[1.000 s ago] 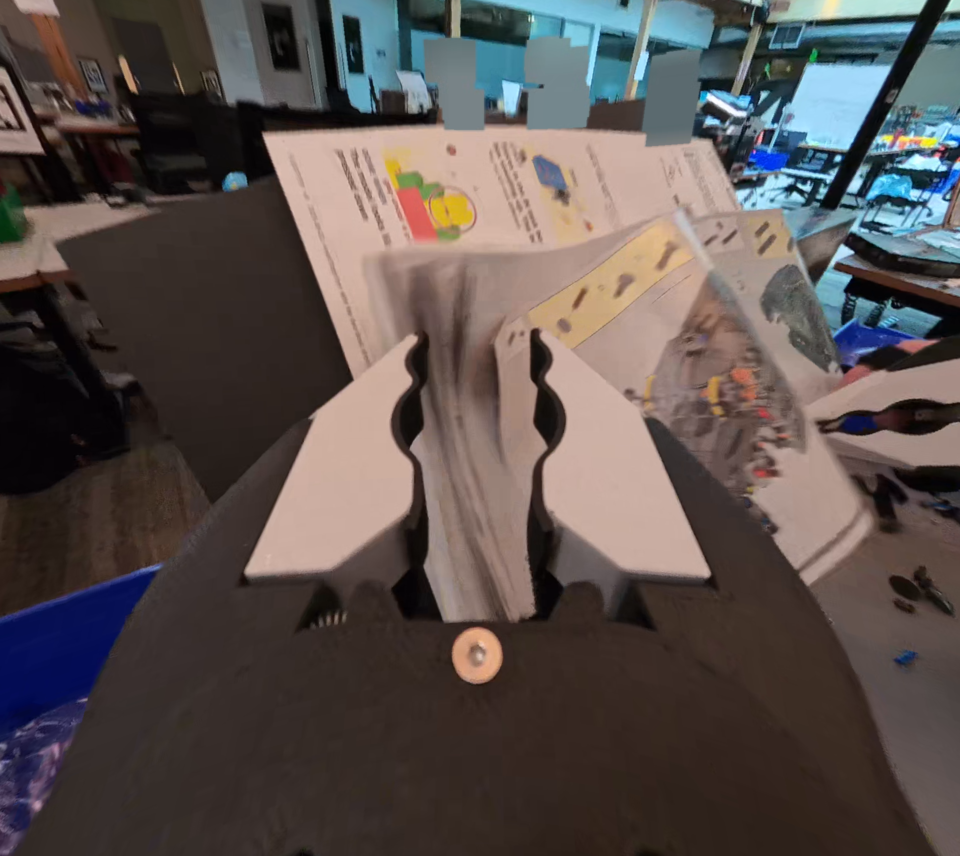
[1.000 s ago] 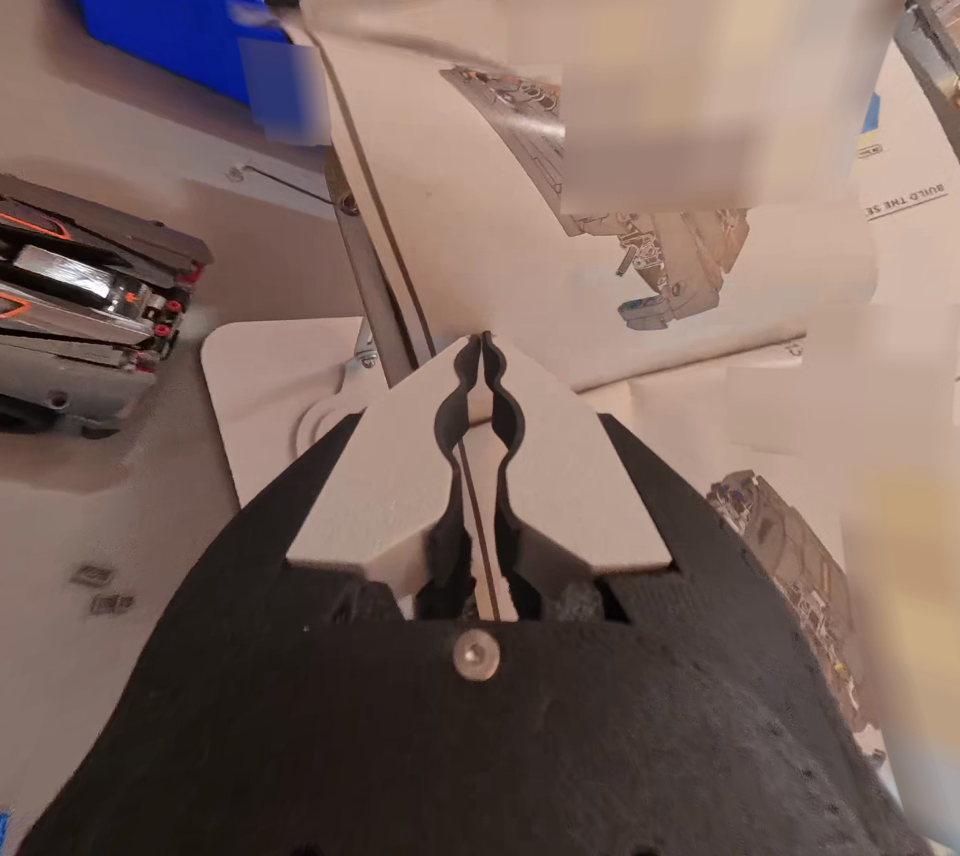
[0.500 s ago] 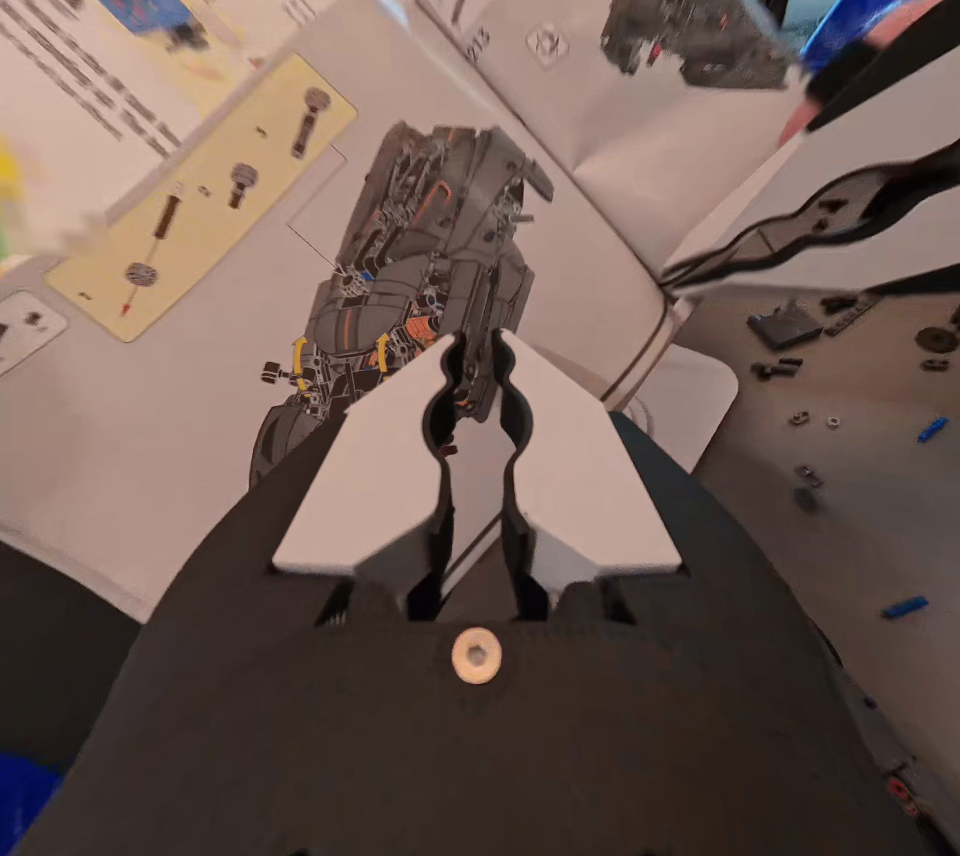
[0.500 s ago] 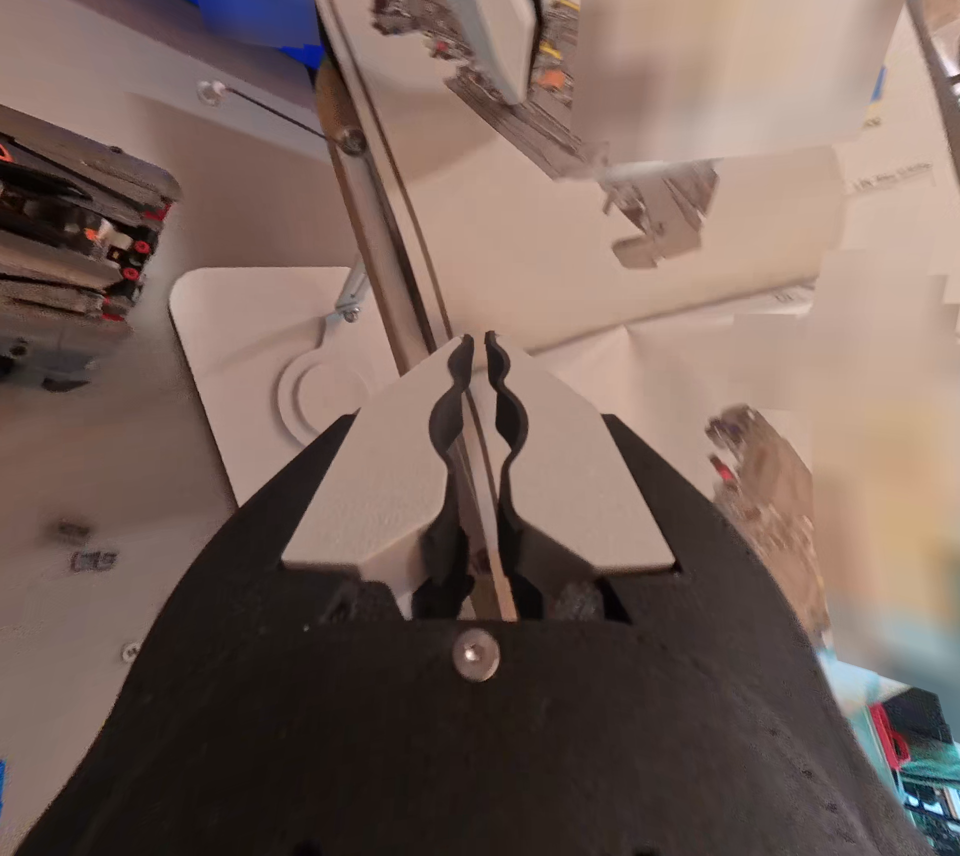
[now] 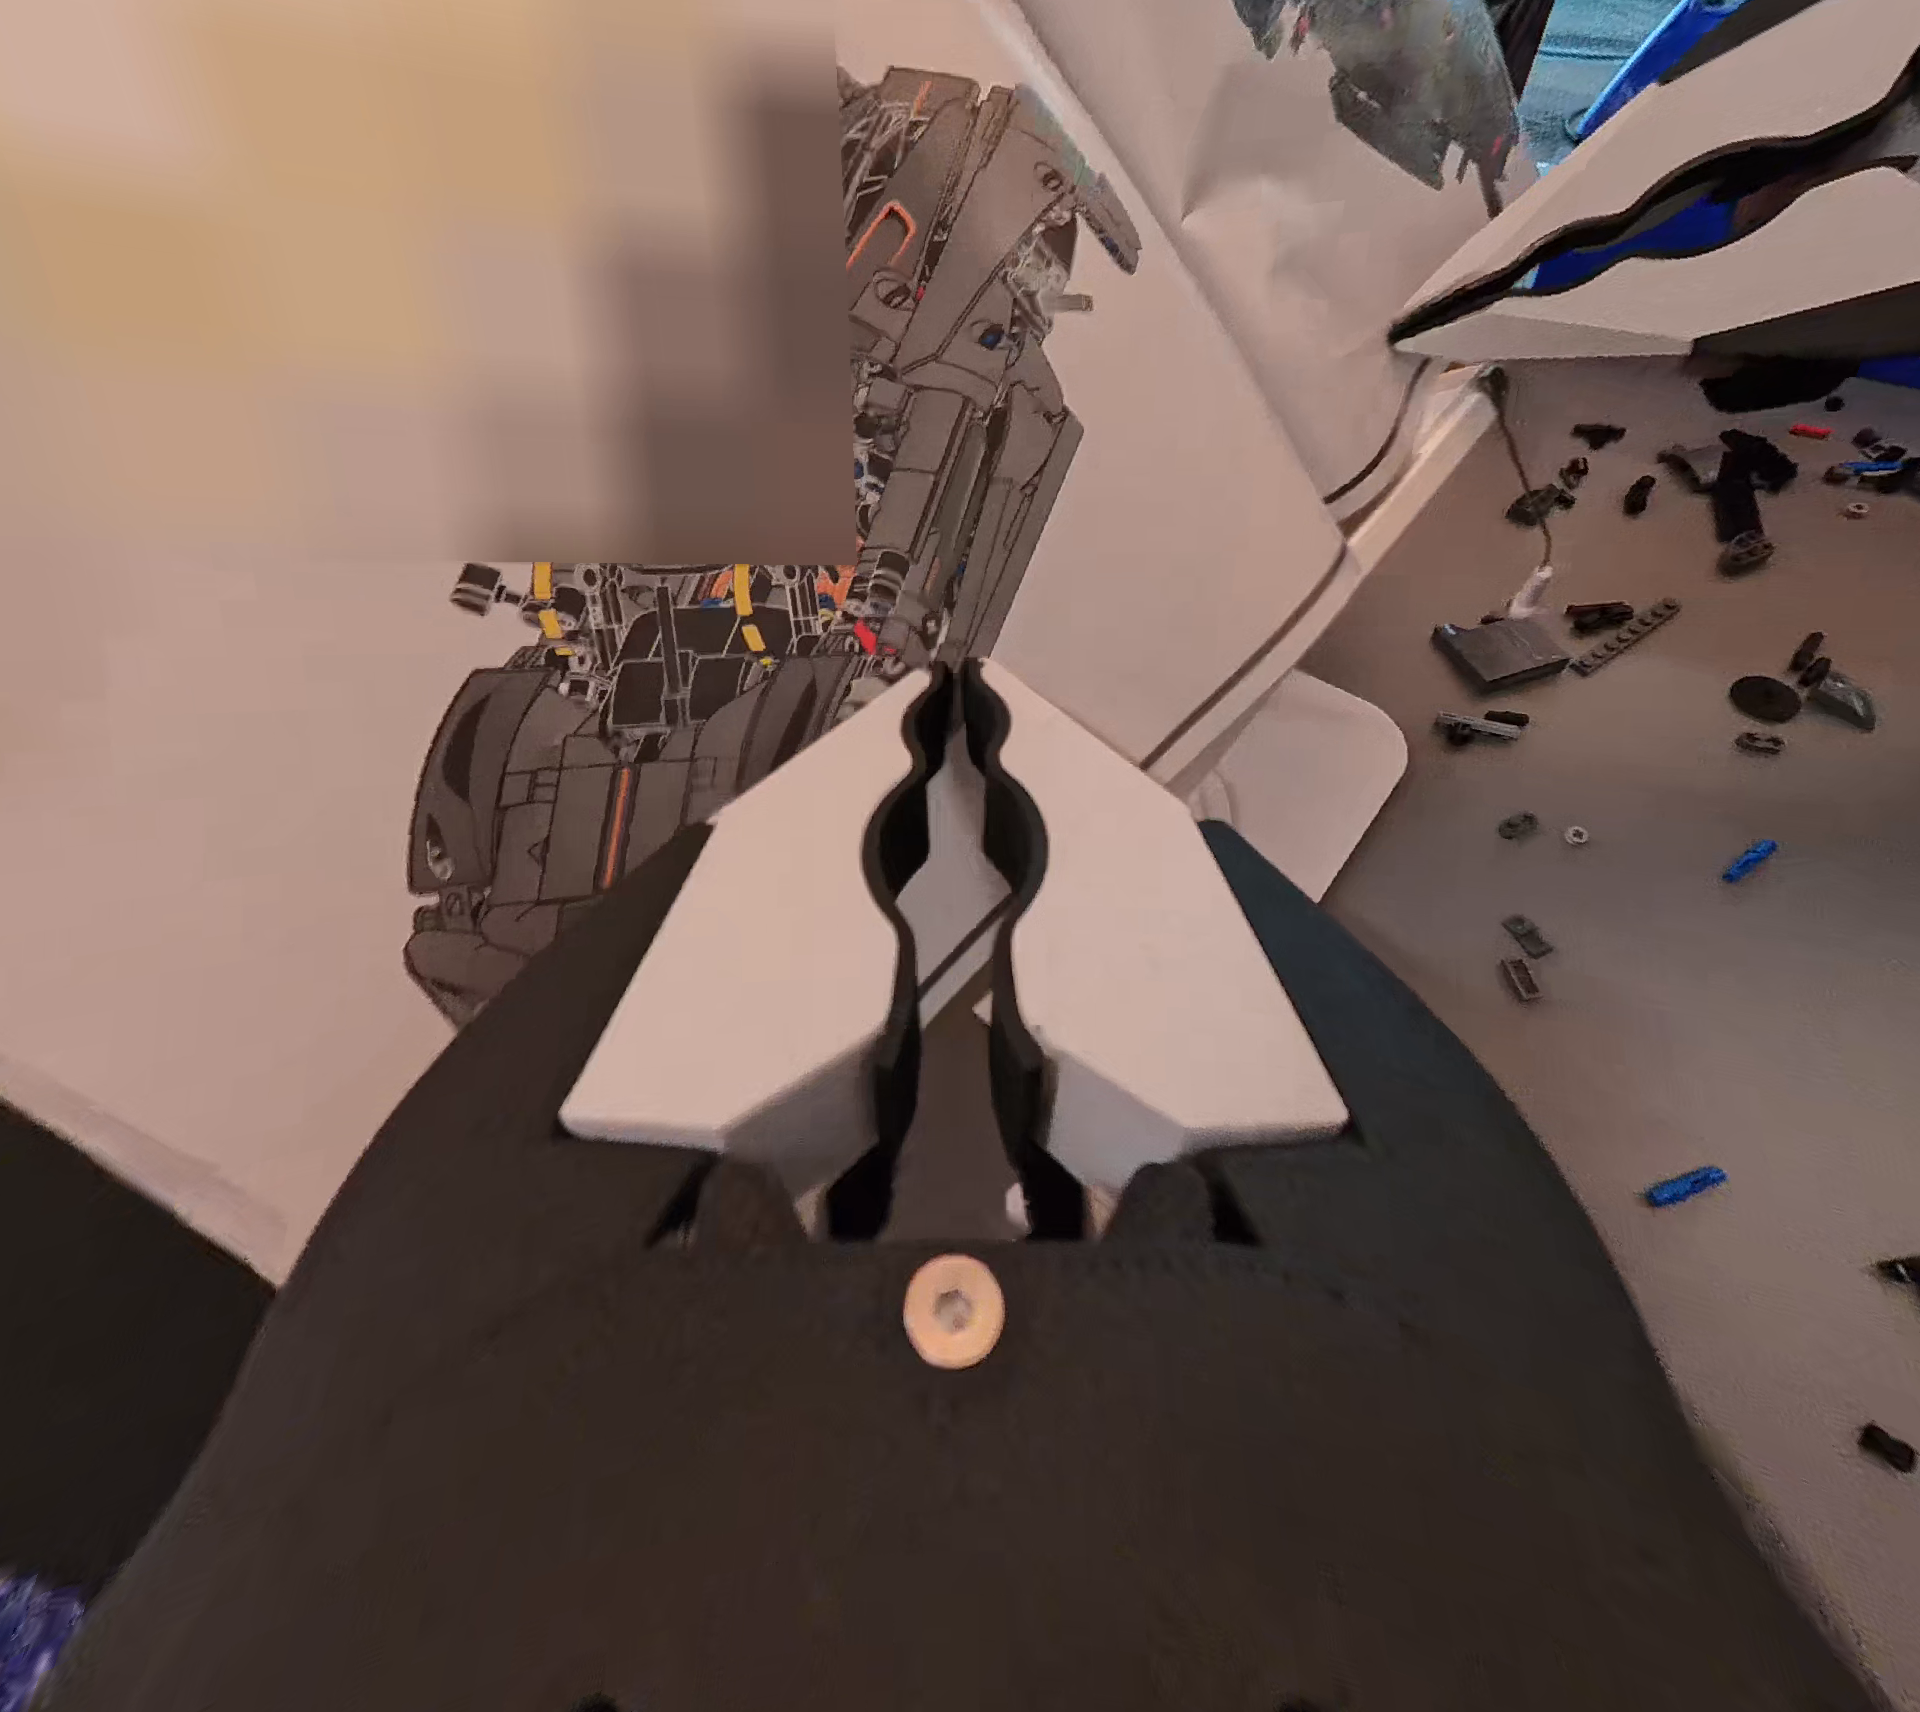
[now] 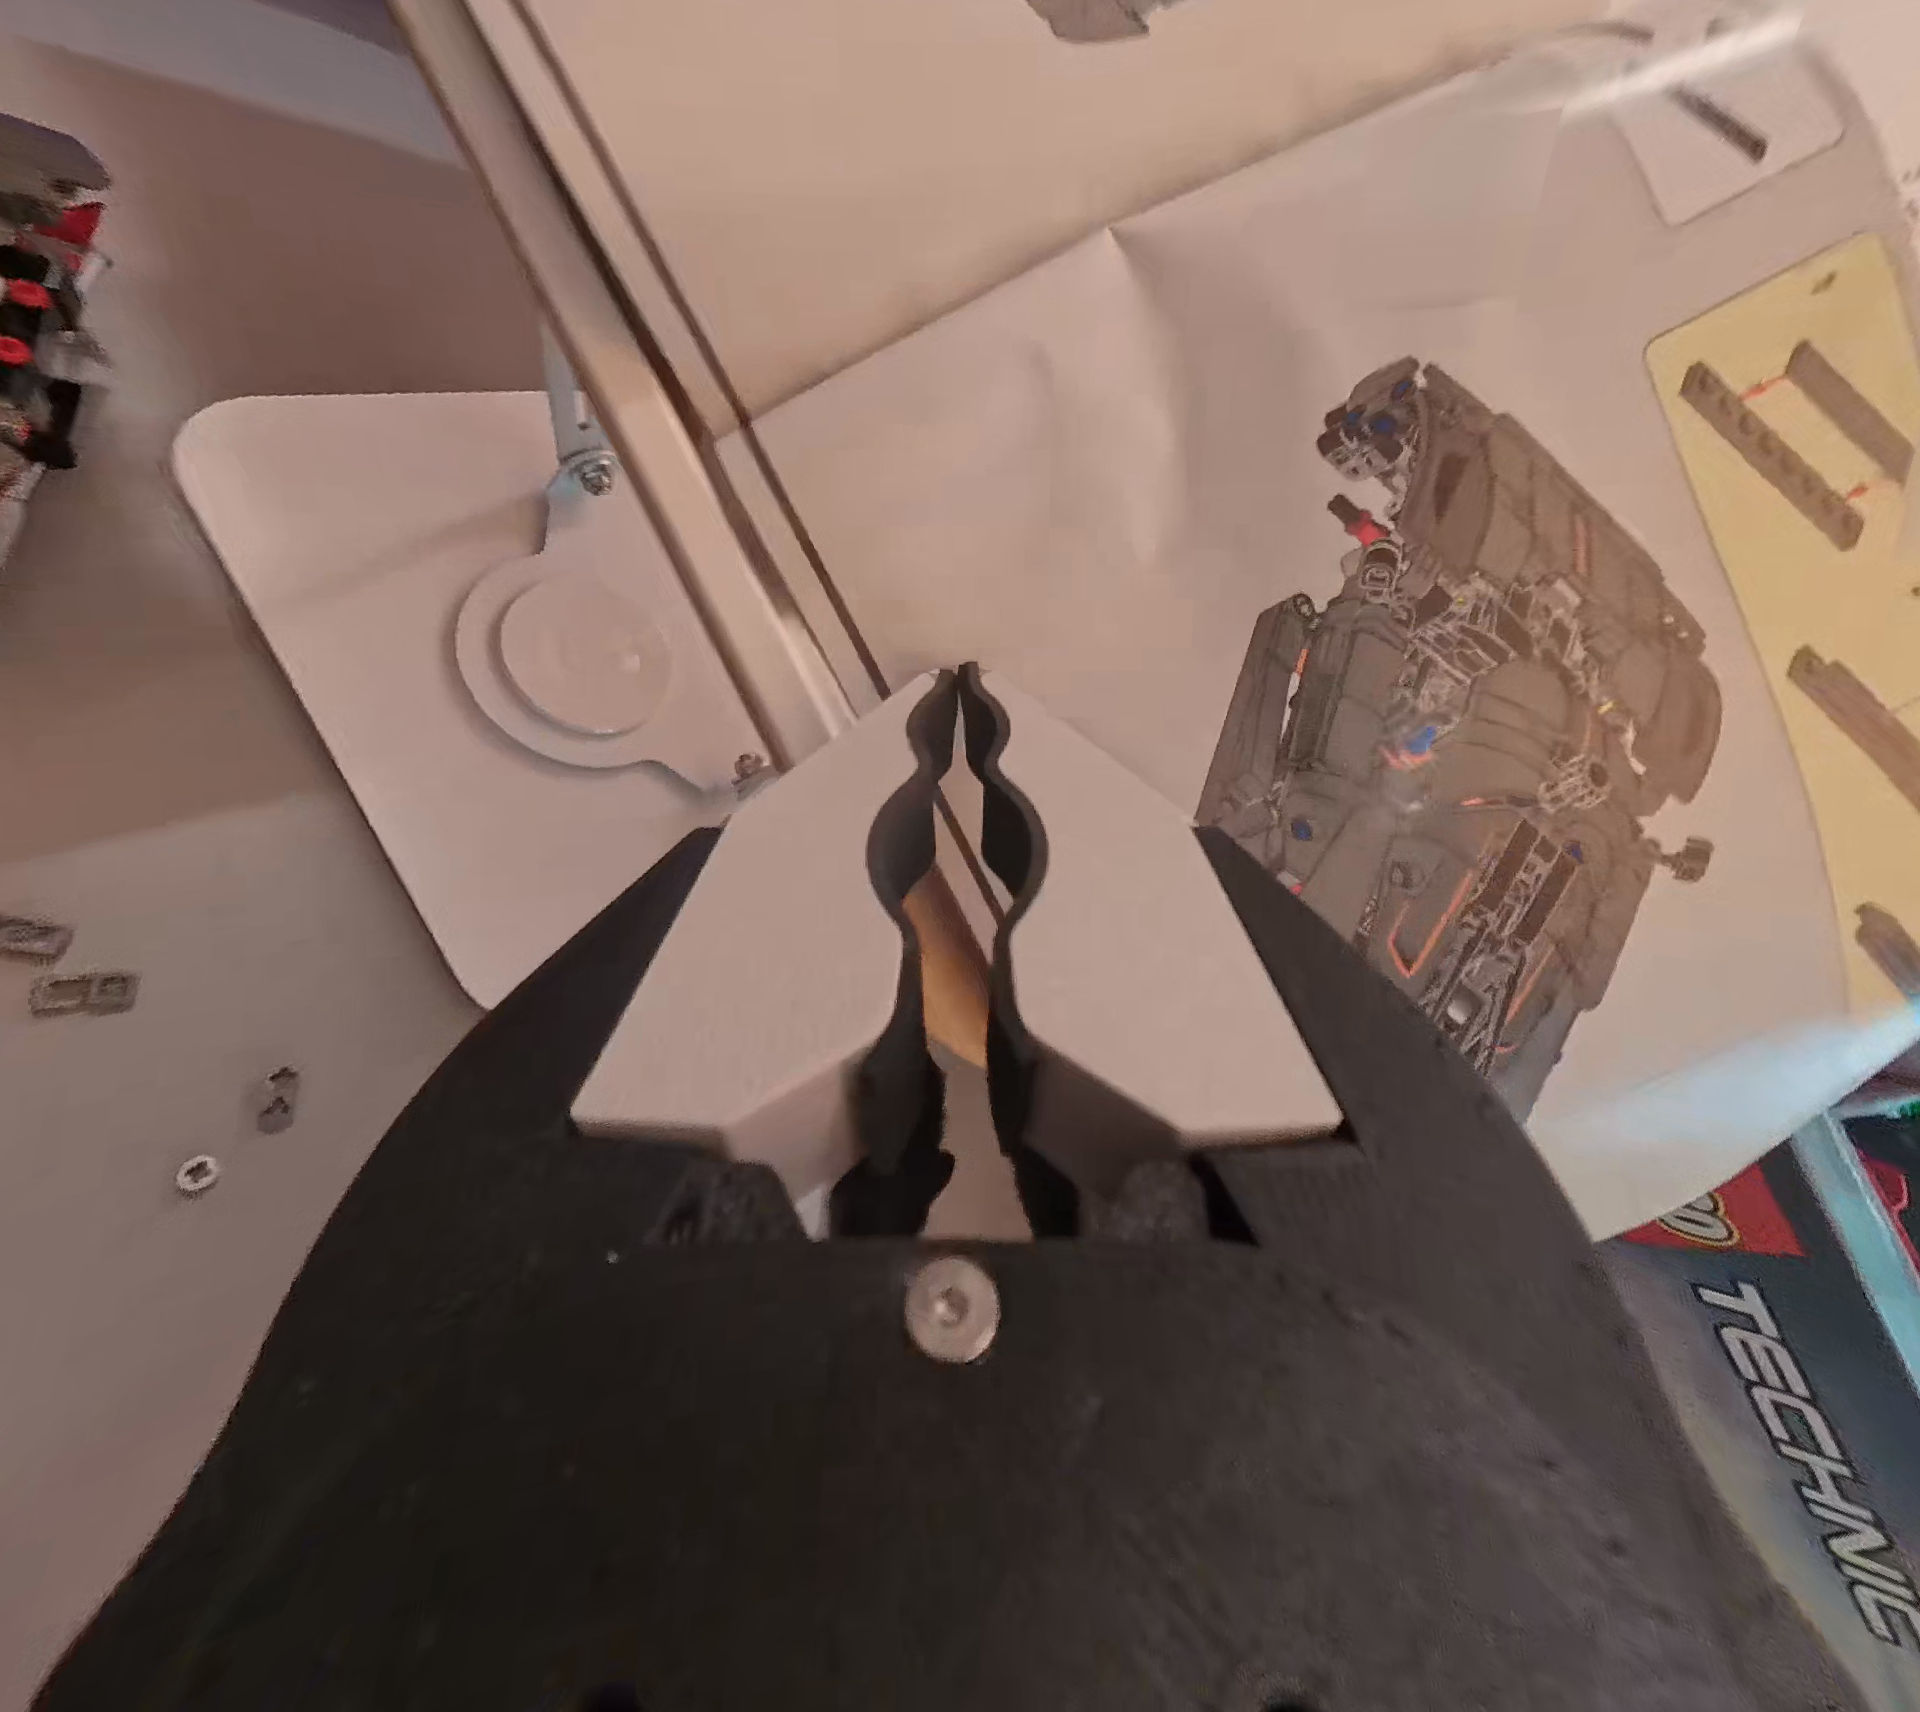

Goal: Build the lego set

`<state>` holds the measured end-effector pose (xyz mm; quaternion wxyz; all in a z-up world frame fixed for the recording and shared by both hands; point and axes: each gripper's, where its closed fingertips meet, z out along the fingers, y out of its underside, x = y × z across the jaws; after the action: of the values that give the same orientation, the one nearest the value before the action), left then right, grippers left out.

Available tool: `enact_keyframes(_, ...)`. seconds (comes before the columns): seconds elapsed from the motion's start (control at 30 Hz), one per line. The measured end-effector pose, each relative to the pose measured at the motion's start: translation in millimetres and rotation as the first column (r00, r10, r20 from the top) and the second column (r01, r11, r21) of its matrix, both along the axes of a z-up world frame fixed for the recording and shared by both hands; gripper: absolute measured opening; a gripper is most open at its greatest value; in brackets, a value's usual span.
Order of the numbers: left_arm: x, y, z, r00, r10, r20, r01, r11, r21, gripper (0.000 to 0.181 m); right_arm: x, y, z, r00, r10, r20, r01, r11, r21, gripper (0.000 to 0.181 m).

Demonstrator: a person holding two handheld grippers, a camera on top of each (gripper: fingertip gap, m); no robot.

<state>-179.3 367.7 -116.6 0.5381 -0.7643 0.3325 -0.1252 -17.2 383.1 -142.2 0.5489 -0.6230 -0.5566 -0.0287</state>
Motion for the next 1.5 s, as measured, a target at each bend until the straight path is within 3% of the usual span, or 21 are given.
enact_keyframes(0.3,-41,-34,6,0.998,0.038,0.057,-0.041,0.998,0.045,0.007,-8,-45,22,0.996,0.093,0.001,-0.093,0.995,0.047,0.004)
enact_keyframes(0.53,-59,-32,-6,0.997,0.010,0.078,-0.015,0.998,0.059,0.012,-70,-90,15,0.940,0.316,0.129,-0.329,0.939,0.101,0.016)
enact_keyframes(0.6,-65,-30,-6,0.998,0.012,0.061,-0.018,0.996,0.087,0.012,-89,-91,13,0.931,0.308,0.198,-0.339,0.929,0.150,0.015)
enact_keyframes(0.7,-77,-26,-5,0.998,0.023,0.055,-0.028,0.994,0.106,0.014,-116,-92,20,0.926,0.331,0.182,-0.360,0.919,0.158,0.023)
enact_keyframes(0.83,-90,-22,6,0.995,0.018,0.098,-0.031,0.991,0.127,0.012,-139,-75,30,0.935,0.312,0.169,-0.340,0.924,0.176,0.029)
enact_keyframes(0.93,-95,-20,-2,0.996,0.024,0.086,-0.031,0.996,0.083,0.013,-150,-57,23,0.939,0.282,0.199,-0.316,0.933,0.169,0.026)
enact_keyframes(1.23,-89,-27,4,0.993,-0.022,0.117,0.012,0.997,0.081,0.012,-149,-49,0,0.943,0.278,0.185,-0.296,0.952,0.076,0.000)
enact_keyframes(1.5,-89,-25,3,0.993,-0.009,0.117,-0.001,0.996,0.085,0.012,-145,-56,3,0.953,0.289,0.086,-0.291,0.957,0.006,0.000)
